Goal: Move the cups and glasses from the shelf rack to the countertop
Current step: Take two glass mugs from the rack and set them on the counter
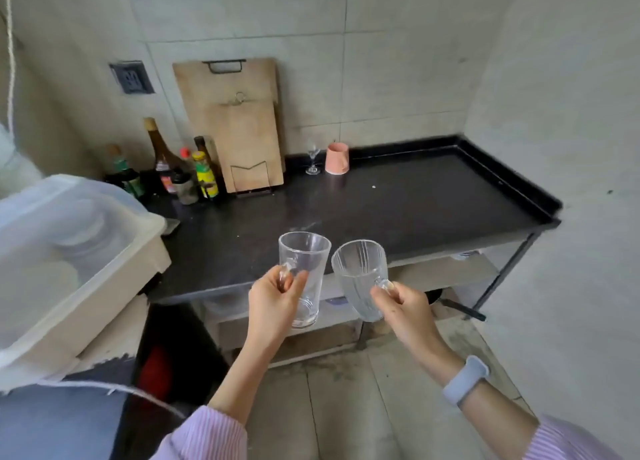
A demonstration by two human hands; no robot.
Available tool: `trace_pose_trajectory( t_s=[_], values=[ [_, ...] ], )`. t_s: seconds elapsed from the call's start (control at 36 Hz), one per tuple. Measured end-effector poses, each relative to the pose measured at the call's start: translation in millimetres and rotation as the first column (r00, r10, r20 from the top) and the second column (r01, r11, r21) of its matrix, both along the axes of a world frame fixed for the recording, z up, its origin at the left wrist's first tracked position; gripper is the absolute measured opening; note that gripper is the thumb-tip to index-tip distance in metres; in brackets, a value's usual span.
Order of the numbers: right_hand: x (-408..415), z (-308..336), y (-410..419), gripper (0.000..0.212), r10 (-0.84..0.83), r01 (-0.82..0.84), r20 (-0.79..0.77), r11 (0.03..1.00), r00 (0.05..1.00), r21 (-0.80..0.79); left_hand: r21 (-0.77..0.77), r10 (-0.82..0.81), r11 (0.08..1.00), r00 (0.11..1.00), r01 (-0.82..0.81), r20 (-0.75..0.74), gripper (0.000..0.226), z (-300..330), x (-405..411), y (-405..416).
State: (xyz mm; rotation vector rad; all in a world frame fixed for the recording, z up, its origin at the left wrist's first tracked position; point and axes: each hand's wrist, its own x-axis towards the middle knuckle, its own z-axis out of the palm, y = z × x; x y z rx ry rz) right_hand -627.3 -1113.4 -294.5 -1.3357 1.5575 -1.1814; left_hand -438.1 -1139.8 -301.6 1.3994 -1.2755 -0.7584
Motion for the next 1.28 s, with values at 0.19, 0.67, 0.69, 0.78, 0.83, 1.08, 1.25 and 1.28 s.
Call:
trace_pose_trajectory(
  t_s=[0.19, 0.67, 0.69, 0.78, 0.83, 1.08, 1.25, 1.28],
  values=[
    [-35, -2, -96, 0.039, -0.101, 0.1, 0.042, 0.995, 0.994, 0.028, 0.076, -0.091, 0.993, 0.996, 0.09, 0.002, 0.039, 3, -31, -126],
    [-154, -64, -407, 0.034, -0.192, 0.176, 0.082, 0.968, 0.978, 0.177, 0.202, -0.094, 0.976, 0.993, 0.08, 0.064, 0.037, -45, -166, -428],
    [-162, -70, -426, 0.037, -0.197, 0.18, 0.077, 0.966, 0.977, 0.187, 0.198, -0.085, 0.978, 0.994, 0.071, 0.062, 0.039, -50, -174, -446],
    [-180, -83, -483, 0.041, -0.198, 0.183, 0.063, 0.963, 0.978, 0.198, 0.19, -0.07, 0.98, 0.995, 0.055, 0.073, 0.047, -62, -199, -496],
    [-190, -92, -518, 0.044, -0.205, 0.187, 0.073, 0.961, 0.976, 0.206, 0.191, -0.059, 0.981, 0.995, 0.044, 0.077, 0.047, -71, -214, -527],
    [-212, -134, -637, 0.042, -0.179, 0.137, 0.158, 0.96, 0.971, 0.244, 0.185, 0.064, 0.98, 0.997, -0.072, 0.05, 0.038, -117, -251, -633],
    [-214, -164, -684, 0.041, -0.147, 0.105, 0.161, 0.964, 0.976, 0.244, 0.091, 0.135, 0.985, 0.984, -0.146, 0.117, 0.047, -149, -264, -680],
    [-214, -168, -689, 0.041, -0.152, 0.108, 0.167, 0.963, 0.974, 0.247, 0.082, 0.144, 0.985, 0.982, -0.155, 0.118, 0.046, -153, -265, -685]
  ],
)
